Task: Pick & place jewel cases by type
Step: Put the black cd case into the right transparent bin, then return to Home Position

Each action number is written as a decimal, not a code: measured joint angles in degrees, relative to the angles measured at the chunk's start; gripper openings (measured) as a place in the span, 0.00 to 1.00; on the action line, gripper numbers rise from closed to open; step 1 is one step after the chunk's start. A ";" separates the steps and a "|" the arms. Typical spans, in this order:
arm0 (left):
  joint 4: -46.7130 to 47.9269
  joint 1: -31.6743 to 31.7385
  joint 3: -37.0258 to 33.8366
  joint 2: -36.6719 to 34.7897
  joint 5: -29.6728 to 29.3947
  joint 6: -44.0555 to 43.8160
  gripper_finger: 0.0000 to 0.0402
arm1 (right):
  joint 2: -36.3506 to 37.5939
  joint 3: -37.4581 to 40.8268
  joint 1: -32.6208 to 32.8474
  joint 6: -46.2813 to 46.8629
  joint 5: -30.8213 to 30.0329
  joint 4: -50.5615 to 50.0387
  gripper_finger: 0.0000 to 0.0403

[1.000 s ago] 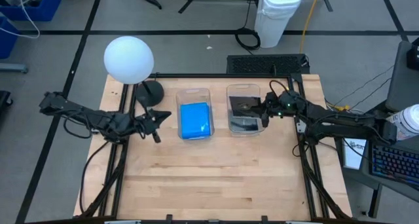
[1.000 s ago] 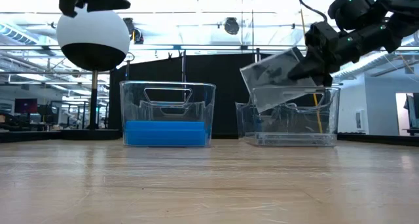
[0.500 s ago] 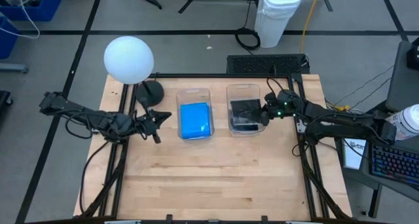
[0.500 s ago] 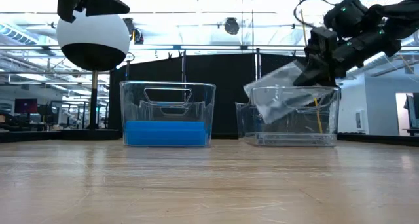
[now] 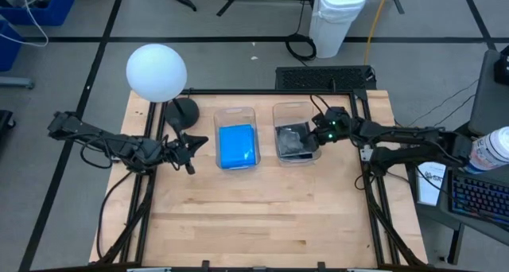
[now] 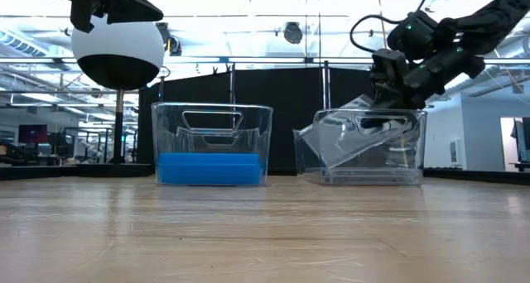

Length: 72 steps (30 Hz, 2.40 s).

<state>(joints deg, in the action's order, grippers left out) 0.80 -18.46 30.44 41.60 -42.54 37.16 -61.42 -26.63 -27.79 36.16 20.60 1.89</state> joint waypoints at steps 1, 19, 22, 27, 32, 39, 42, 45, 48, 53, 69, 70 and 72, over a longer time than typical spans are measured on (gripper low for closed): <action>0.00 0.00 0.00 0.00 0.00 -0.13 0.07 | -0.09 -0.07 0.00 0.00 0.36 0.02 0.04; 0.80 0.00 0.04 0.00 -0.01 -2.40 0.08 | 4.18 -0.14 0.00 -1.48 0.53 -3.03 0.34; 0.79 0.00 0.04 0.00 -0.02 -2.42 0.08 | 5.17 -0.12 -0.21 -1.64 0.44 -5.48 0.36; 0.76 -0.02 0.04 0.00 -0.01 -2.42 0.08 | 6.09 -0.12 -1.15 -1.73 0.52 -9.71 0.38; 0.69 -0.02 0.04 0.00 -0.01 -2.12 0.08 | 6.48 -0.12 -2.86 -2.28 0.77 -11.15 0.39; 0.68 -0.02 0.04 0.00 0.00 -1.79 0.08 | 6.46 -3.17 -3.74 -7.77 0.66 -11.60 0.47; 0.68 -0.02 0.04 0.00 0.00 -1.82 0.08 | 6.32 -4.56 -3.72 -7.97 0.06 -11.72 0.56; 0.70 -0.01 0.04 0.00 0.00 -2.75 0.08 | 6.26 -5.25 -3.76 -7.80 -2.05 -14.23 0.64; 0.76 0.00 0.04 0.00 0.02 -3.36 0.08 | 6.22 -5.27 -3.74 -8.34 -3.67 -18.87 0.70; 0.76 0.00 0.04 0.00 0.02 -3.23 0.08 | 6.31 -5.49 -2.99 -9.97 -4.03 -22.10 0.73; 0.75 0.00 0.07 0.00 0.02 -3.98 0.08 | 6.20 -13.10 1.90 -17.72 -8.13 -29.80 0.73; 0.76 0.00 0.07 0.00 0.02 -4.14 0.08 | 6.20 -13.18 2.03 -18.31 -9.36 -30.59 0.73; 0.79 0.00 0.07 0.00 0.02 -4.34 0.08 | 6.22 -13.27 2.03 -19.87 -11.34 -30.81 0.73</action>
<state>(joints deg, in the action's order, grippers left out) 1.59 -18.46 30.50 41.60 -42.52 32.82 -55.20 -39.90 -25.76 16.30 9.26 -28.91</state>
